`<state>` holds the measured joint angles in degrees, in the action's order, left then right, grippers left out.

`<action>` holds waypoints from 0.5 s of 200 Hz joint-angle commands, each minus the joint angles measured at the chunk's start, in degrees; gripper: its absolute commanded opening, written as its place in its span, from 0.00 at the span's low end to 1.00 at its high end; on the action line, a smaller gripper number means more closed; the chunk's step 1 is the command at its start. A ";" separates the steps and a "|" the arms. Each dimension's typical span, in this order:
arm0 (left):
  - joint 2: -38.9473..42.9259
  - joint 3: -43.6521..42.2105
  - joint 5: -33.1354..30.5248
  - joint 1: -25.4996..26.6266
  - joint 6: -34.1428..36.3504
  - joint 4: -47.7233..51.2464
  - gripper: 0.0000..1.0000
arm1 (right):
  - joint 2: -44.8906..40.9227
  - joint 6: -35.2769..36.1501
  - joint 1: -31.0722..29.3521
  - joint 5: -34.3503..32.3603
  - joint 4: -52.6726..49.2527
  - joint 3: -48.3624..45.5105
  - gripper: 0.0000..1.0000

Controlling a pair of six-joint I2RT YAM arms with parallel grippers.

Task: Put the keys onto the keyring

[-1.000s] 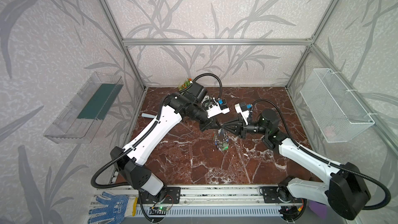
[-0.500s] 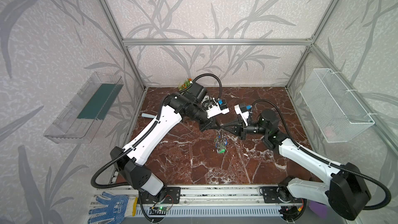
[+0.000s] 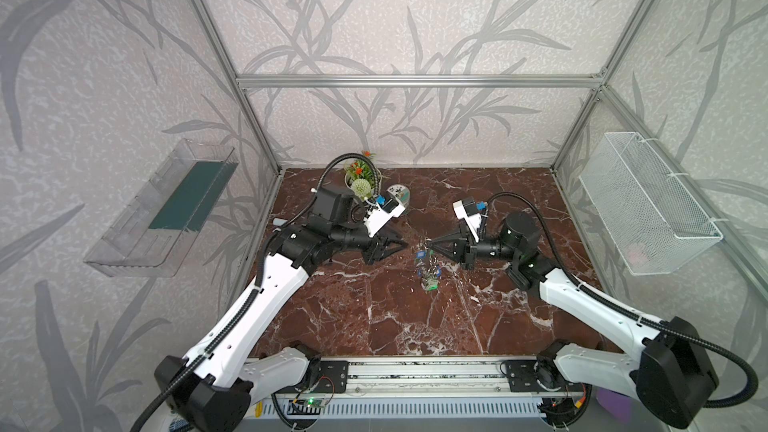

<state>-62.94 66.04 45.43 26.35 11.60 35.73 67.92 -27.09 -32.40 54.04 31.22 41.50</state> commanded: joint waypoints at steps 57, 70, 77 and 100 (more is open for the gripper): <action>4.64 -13.14 4.13 -0.10 -17.40 -27.80 0.60 | -1.83 -2.25 -0.10 1.29 4.84 1.66 0.00; 3.42 -12.61 6.81 0.06 -17.51 -27.40 0.60 | -1.84 -2.18 -0.03 1.31 4.83 1.66 0.00; 2.96 -12.47 7.31 0.20 -17.82 -27.59 0.60 | -1.89 -2.19 -0.07 1.20 4.82 1.60 0.00; 1.66 -12.42 10.57 1.01 -17.58 -28.10 0.59 | -1.90 -2.18 -0.11 1.06 4.92 1.45 0.00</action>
<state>-60.10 52.97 50.87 26.61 -4.60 11.00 67.75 -28.91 -32.40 54.22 31.53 41.50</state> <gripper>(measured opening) 0.593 0.050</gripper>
